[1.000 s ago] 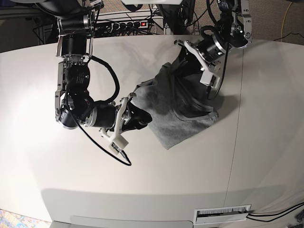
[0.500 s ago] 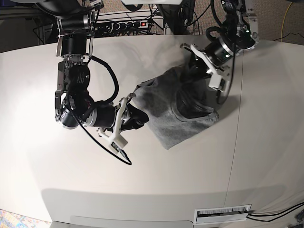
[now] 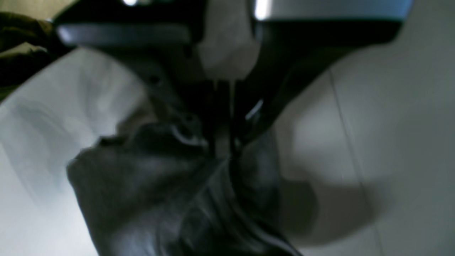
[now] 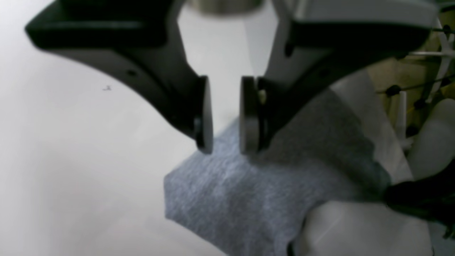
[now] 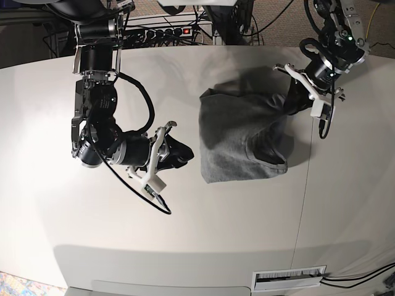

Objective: Fold the T-shirt properly
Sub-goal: 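Release the left gripper and lift it off the folded shirt, then grasp the folded shirt's edges with both grippers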

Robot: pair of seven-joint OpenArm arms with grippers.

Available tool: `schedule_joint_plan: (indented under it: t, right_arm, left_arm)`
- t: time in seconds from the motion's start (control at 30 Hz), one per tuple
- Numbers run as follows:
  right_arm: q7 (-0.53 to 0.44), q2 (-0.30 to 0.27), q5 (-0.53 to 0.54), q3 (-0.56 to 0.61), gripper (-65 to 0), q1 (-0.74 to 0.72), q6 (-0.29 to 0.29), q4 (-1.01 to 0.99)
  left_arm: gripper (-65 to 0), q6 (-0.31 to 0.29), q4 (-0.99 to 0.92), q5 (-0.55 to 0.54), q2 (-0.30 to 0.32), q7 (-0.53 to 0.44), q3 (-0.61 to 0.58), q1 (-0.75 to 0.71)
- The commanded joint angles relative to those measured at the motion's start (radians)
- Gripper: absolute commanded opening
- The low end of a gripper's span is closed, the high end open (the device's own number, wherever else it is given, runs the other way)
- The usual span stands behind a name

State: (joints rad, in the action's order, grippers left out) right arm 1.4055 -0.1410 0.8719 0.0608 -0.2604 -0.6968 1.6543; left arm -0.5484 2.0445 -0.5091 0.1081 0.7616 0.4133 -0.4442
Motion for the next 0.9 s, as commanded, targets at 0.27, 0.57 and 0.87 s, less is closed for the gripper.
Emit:
schedule_joint_plan:
  t: [0.27,0.57,0.87]
  right_arm:
    - [-0.026,-0.003,0.025,-0.004,-50.4,-0.024,-0.001,0.016]
    - [-0.026,-0.003,0.025,-0.004,-50.4,-0.024,-0.001,0.016]
    - [-0.072,-0.006,0.010,-0.004,-50.4,-0.025,-0.001,0.016]
  left_arm:
    - [-65.0,-0.017,-0.111,0.137,0.016,-0.239,0.002,-0.050]
    - [-65.0,-0.057,-0.269,0.173,0.089,-0.339,0.002,0.076]
    - [-55.5,-0.070,-0.090,0.177,0.211,-0.217,0.002,0.103]
